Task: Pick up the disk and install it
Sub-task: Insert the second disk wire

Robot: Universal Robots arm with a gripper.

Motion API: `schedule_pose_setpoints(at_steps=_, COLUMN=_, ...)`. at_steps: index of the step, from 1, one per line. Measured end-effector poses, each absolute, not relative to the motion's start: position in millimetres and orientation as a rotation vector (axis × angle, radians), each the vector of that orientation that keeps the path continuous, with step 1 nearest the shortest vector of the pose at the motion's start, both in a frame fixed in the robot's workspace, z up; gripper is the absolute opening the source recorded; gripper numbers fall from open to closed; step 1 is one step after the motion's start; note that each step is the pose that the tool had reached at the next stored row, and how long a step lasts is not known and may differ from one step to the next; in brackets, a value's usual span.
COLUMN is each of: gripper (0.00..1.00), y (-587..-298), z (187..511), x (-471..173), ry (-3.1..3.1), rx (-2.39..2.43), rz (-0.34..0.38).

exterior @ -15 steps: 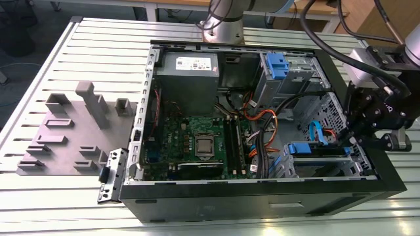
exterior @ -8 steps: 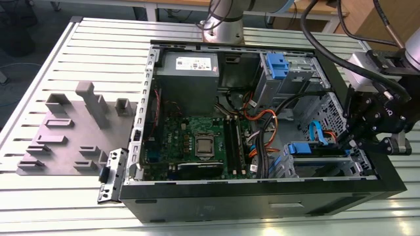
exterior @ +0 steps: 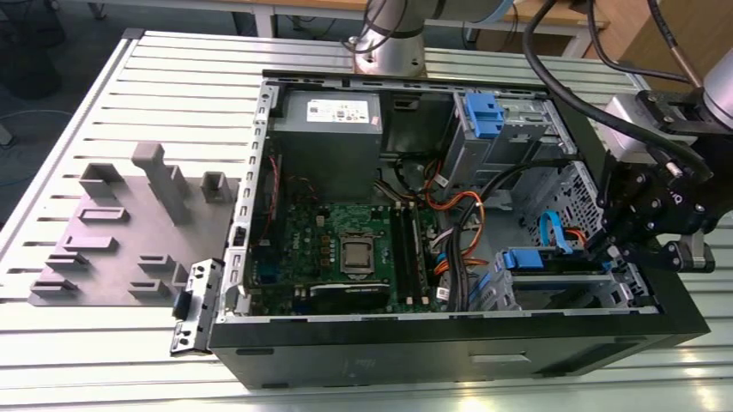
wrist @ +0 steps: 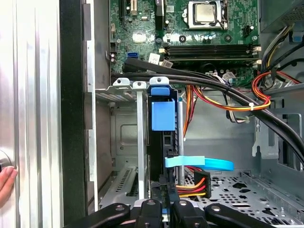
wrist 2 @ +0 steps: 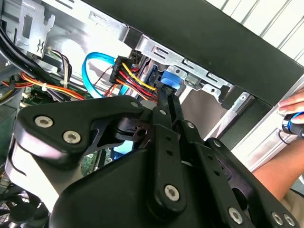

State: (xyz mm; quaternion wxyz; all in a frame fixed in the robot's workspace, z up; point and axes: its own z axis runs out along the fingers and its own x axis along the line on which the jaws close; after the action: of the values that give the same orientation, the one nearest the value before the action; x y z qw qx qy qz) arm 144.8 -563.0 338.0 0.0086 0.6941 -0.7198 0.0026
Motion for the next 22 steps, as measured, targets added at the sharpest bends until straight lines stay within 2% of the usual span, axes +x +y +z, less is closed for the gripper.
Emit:
schedule_pose_setpoints(at_steps=7, gripper=0.17, y=-563.0, z=337.6, x=144.8, ry=-2.249, rx=2.169, rz=0.008)
schedule_pose_setpoints(at_steps=8, gripper=0.24, y=-563.0, z=337.7, x=144.8, ry=-2.249, rx=2.169, rz=0.008)
schedule_pose_setpoints(at_steps=22, gripper=0.24, y=-562.4, z=334.5, x=144.7, ry=-2.249, rx=2.168, rz=0.009)
